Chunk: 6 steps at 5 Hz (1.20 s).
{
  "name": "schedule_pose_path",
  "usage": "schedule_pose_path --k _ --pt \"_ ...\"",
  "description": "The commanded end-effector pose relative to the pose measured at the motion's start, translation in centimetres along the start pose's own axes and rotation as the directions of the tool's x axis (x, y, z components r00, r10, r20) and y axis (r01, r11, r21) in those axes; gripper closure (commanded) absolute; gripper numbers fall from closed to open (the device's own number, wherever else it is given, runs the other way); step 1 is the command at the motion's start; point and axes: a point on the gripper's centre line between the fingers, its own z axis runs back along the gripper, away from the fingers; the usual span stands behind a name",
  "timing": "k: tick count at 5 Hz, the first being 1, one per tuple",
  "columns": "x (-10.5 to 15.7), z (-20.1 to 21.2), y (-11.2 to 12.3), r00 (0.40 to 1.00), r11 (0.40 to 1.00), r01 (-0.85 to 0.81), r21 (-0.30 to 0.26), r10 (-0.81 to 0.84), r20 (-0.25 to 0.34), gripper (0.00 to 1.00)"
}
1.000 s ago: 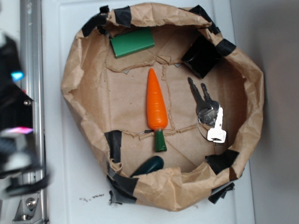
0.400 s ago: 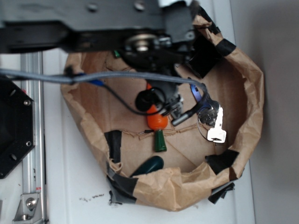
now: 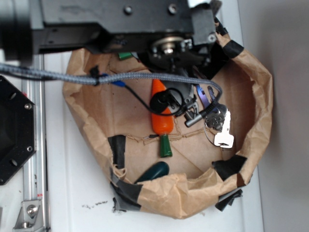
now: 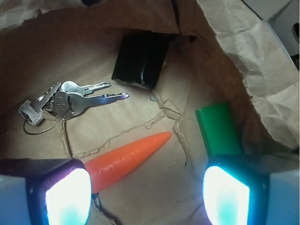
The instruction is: Grab the black box.
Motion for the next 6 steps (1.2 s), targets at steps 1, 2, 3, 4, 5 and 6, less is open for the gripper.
schedule_pose_path --k 1,2,3,4,5,6 --pt "2.1 -1.8 0.5 0.964 0.992 -0.126 0.007 0.121 0.236 0.00" --pt "3.0 -3.4 0.9 0.931 0.978 -0.205 0.039 0.183 0.316 0.00" --pt "3.6 -5.1 1.0 0.923 0.969 -0.243 0.039 0.218 0.316 0.00" --pt "5.8 -5.7 0.6 0.922 0.970 -0.242 0.024 0.222 0.316 0.00" --pt "8.0 -6.8 0.6 0.935 0.975 -0.224 0.004 0.214 0.281 0.00" --pt "9.3 -6.8 1.0 0.934 0.973 -0.232 0.000 0.223 0.278 0.00"
